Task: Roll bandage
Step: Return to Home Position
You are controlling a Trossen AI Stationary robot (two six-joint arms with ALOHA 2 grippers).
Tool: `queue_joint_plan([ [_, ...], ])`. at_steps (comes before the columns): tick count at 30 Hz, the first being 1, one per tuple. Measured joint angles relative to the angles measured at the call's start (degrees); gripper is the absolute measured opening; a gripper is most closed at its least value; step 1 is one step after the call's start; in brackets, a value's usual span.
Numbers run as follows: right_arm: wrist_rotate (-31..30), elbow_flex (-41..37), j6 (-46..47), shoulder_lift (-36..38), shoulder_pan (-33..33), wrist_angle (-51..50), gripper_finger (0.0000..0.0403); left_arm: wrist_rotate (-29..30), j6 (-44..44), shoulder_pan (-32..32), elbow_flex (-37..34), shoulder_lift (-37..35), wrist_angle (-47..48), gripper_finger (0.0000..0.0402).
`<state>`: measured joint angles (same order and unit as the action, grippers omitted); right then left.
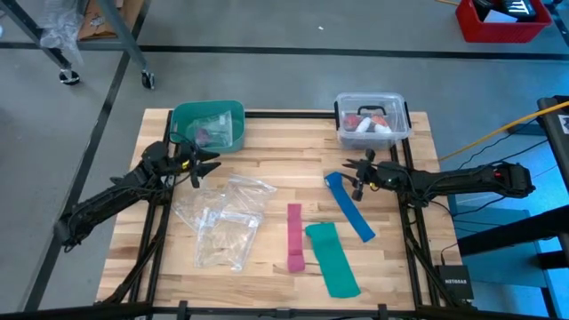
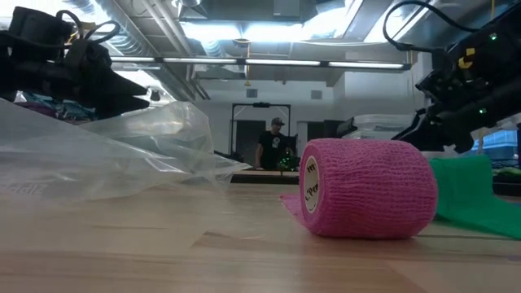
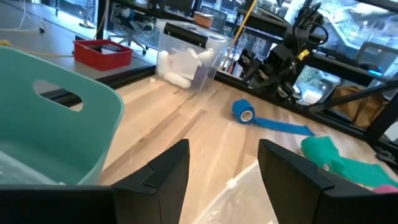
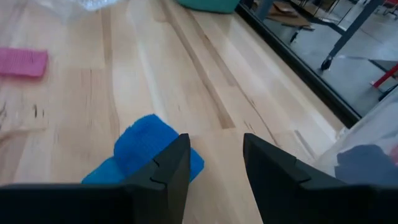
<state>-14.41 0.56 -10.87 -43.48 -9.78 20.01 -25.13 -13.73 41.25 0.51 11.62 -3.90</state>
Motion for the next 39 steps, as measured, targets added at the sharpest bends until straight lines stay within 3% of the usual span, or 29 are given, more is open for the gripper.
queue_joint_plan([
  [14, 0.46, -0.09, -0.04, 3.09, 0.04, -2.5, 0.0152, 0.0, -0.45, -1.72, 0.0, -1.54, 0.02, 0.0182],
  [25, 0.48, -0.09, -0.05, 17.57, 0.04, -11.09, 0.0152, -0.1, -0.44, -12.31, 0.0, -11.33, 0.0, 0.0182],
  [39, 0.5, -0.13, -0.04, 33.25, 0.04, -11.69, 0.0152, -0.12, -0.44, -19.29, 0.0, -11.24, 0.0, 0.0182],
])
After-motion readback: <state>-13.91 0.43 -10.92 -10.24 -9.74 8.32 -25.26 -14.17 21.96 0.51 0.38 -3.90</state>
